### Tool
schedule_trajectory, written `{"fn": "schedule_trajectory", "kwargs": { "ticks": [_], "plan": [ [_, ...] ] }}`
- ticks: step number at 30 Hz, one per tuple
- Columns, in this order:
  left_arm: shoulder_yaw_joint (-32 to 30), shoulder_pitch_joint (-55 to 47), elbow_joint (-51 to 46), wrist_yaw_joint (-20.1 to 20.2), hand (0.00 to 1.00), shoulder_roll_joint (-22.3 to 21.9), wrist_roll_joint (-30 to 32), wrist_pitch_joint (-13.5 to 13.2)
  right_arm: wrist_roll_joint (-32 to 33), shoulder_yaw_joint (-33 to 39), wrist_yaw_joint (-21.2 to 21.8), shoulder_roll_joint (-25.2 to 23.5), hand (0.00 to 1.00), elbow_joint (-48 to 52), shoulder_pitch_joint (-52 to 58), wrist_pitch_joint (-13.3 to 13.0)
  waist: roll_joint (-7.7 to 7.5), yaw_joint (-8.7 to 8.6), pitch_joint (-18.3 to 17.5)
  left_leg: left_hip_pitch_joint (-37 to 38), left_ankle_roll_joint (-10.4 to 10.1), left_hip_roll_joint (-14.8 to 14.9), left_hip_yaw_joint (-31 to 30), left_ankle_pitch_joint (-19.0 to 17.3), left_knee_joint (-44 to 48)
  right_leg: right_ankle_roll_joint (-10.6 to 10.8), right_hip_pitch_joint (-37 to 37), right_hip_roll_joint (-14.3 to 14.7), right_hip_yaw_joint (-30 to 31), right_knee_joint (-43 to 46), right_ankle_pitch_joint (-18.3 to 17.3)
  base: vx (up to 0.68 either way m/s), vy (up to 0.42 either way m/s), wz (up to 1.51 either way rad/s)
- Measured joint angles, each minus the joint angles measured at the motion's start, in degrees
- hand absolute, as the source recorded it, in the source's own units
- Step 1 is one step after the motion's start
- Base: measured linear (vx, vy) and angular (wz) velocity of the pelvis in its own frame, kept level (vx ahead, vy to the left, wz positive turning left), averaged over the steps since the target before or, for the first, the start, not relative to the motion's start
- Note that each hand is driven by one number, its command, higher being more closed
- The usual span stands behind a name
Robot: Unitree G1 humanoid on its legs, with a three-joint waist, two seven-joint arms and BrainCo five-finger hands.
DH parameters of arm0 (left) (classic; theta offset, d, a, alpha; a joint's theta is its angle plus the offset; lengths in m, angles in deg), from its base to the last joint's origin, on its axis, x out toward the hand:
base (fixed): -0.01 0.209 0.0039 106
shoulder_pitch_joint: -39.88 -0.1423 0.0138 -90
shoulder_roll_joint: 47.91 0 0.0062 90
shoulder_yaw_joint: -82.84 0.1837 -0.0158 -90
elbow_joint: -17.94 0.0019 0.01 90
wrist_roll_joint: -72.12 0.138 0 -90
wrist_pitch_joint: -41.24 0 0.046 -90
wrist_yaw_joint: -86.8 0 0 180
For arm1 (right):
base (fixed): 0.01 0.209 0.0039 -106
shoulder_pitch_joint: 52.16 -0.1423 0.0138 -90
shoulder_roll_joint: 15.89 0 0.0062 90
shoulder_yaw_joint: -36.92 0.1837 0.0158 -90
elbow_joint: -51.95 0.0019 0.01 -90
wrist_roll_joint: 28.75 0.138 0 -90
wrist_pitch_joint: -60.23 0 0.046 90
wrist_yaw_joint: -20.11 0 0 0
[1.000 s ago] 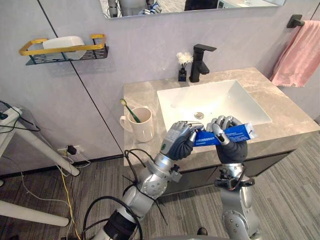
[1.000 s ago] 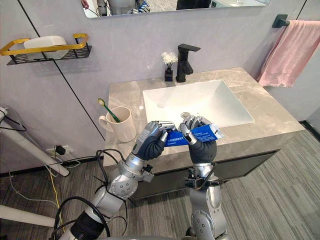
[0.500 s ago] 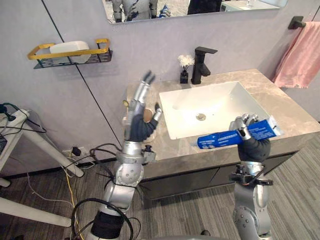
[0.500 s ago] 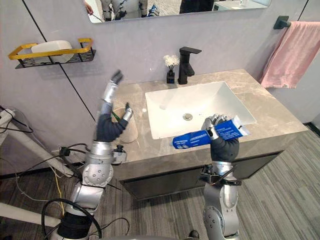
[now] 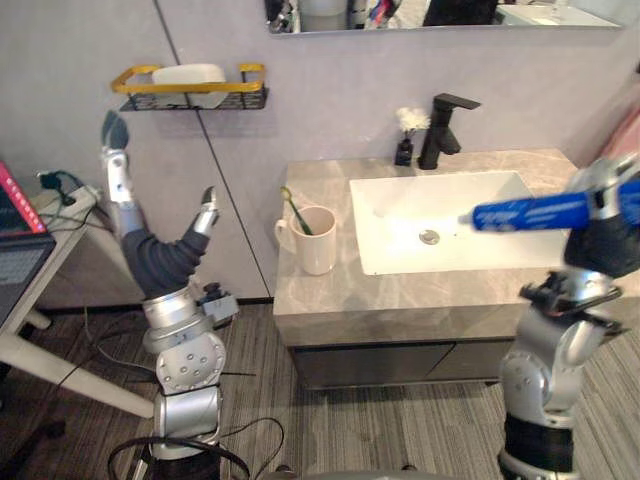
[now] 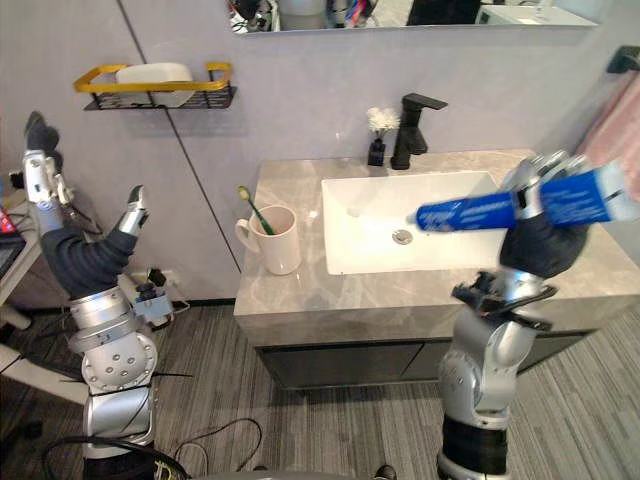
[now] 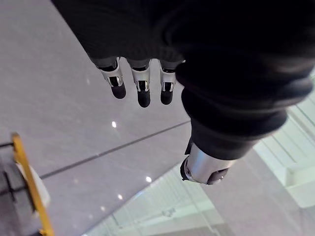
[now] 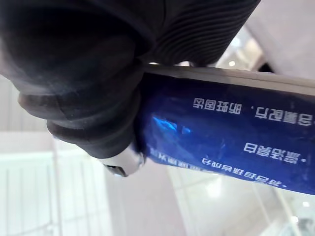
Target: Organize washtable
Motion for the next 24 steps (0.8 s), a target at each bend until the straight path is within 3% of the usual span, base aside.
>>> {"fn": "schedule_trajectory", "kwargs": {
  "ticks": [7,8,13,20,24],
  "plan": [
    [-1.22,-10.77,1.12,0.62,0.00,-3.20,-3.38,1.27,3.24,2.74,-2.55,7.19,1.00,-9.09,-12.85,-0.64,-4.80,2.89,-0.29,-1.07,-0.06,-0.33,-2.82,1.90,-2.39,0.26,-0.01,-0.15,-2.88,0.00,-0.43,-0.01,-0.003,0.22],
    [-1.22,-11.17,1.49,0.64,0.00,-3.34,-3.61,1.28,3.51,2.72,-2.58,7.57,1.00,-9.45,-13.23,-0.62,-4.95,3.16,-0.27,-1.10,-0.10,-0.33,-2.91,1.98,-2.51,0.26,-0.05,-0.14,-2.97,0.00,-0.44,0.01,-0.005,0.21],
    [-1.46,-17.62,12.29,3.86,0.00,-4.97,-7.68,3.69,7.65,1.87,-2.65,13.35,1.00,-14.43,-19.09,0.51,-7.47,5.24,-0.40,-2.25,-0.11,-0.43,-4.34,3.09,-3.98,0.54,-0.86,-0.11,-4.51,0.00,-0.72,0.01,-0.008,0.17],
    [-3.51,-19.34,31.32,7.55,0.00,-5.21,-9.60,7.26,12.91,-3.29,-1.96,15.99,1.00,-16.66,-21.20,2.74,-11.63,5.28,-0.26,-3.92,-0.13,-0.49,-4.18,3.12,-3.89,0.63,-2.78,-0.20,-4.22,0.01,-0.79,0.02,-0.003,-0.03],
    [-5.24,-18.81,40.64,8.64,0.00,-4.84,-11.32,9.03,17.55,-7.89,-0.26,17.27,1.00,-17.85,-21.19,4.75,-13.19,5.00,0.14,-4.13,-0.15,-0.43,-3.52,3.10,-3.99,0.62,-3.56,-0.20,-3.72,0.02,-0.77,0.02,-0.006,-0.10]
  ]
}}
